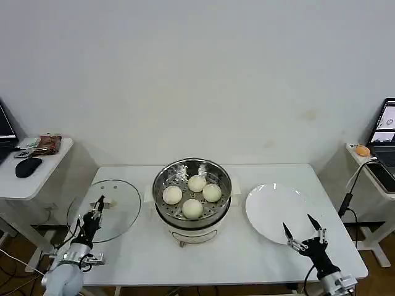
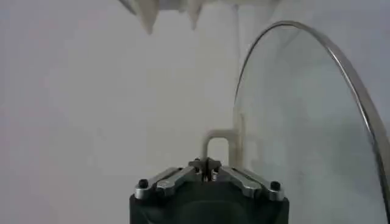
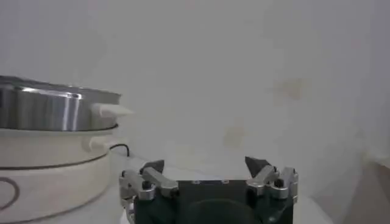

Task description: Take steamed baozi put them in steamer then cover it.

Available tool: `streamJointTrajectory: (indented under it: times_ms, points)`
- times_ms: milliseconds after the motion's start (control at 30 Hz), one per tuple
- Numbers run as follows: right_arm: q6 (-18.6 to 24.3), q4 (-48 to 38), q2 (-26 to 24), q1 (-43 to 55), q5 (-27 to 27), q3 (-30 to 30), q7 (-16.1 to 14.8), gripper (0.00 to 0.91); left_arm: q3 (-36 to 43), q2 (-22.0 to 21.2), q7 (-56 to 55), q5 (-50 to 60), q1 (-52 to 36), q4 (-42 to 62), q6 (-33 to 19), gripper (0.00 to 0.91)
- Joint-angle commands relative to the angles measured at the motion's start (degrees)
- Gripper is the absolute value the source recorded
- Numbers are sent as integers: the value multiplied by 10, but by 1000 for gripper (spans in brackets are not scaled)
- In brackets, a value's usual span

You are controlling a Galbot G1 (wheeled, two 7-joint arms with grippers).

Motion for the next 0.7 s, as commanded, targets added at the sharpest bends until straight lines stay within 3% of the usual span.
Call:
streamJointTrajectory:
  times_ms: [33,233,700]
  points:
    - [0,18,0,-15,0,8,-1,907,-1,21,66,-8,13,-100,71,0]
    - [1,27,-1,-23,-1,13,-3,907,2,38,113,-13,13,-147,89,0]
    - [8,36,3,-31,-10,11,-5,907,-10,121,189,-104,10,-232,142,0]
